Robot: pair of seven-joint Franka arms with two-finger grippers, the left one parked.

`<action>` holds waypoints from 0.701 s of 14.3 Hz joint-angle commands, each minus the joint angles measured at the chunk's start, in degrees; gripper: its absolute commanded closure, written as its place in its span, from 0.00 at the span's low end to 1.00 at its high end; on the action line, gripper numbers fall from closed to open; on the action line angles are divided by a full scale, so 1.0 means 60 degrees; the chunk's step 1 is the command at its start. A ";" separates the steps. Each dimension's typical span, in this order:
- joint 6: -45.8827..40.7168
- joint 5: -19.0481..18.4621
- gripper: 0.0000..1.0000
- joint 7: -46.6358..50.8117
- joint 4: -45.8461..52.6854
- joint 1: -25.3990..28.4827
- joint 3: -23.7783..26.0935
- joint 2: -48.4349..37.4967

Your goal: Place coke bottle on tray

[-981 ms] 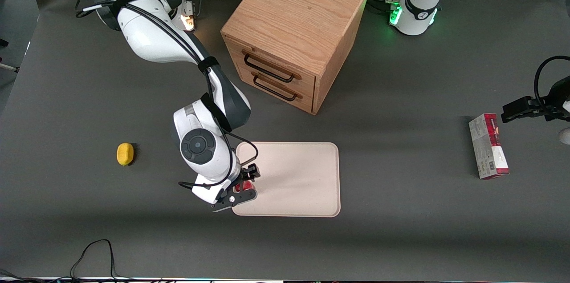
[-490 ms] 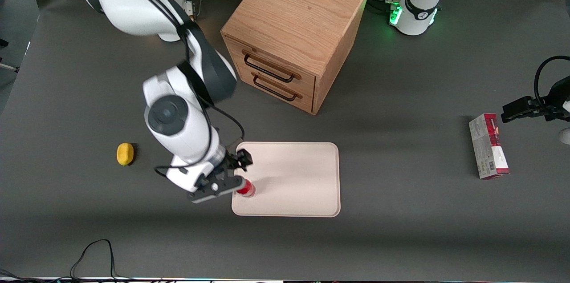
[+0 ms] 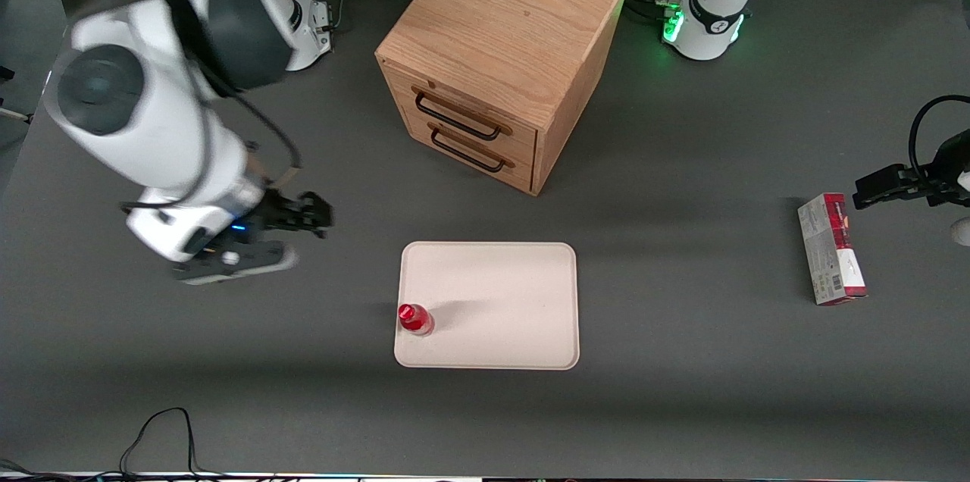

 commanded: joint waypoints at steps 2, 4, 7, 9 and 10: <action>0.0936 0.0296 0.00 -0.1413 -0.2788 -0.1388 0.0056 -0.2140; 0.1260 0.0311 0.00 -0.1841 -0.3595 -0.2003 0.0085 -0.2713; 0.1553 0.0296 0.00 -0.2370 -0.4504 -0.2576 0.0115 -0.3417; 0.1481 0.0209 0.00 -0.2341 -0.4463 -0.2651 0.0100 -0.3404; 0.1423 0.0165 0.00 -0.2225 -0.4347 -0.2738 0.0100 -0.3390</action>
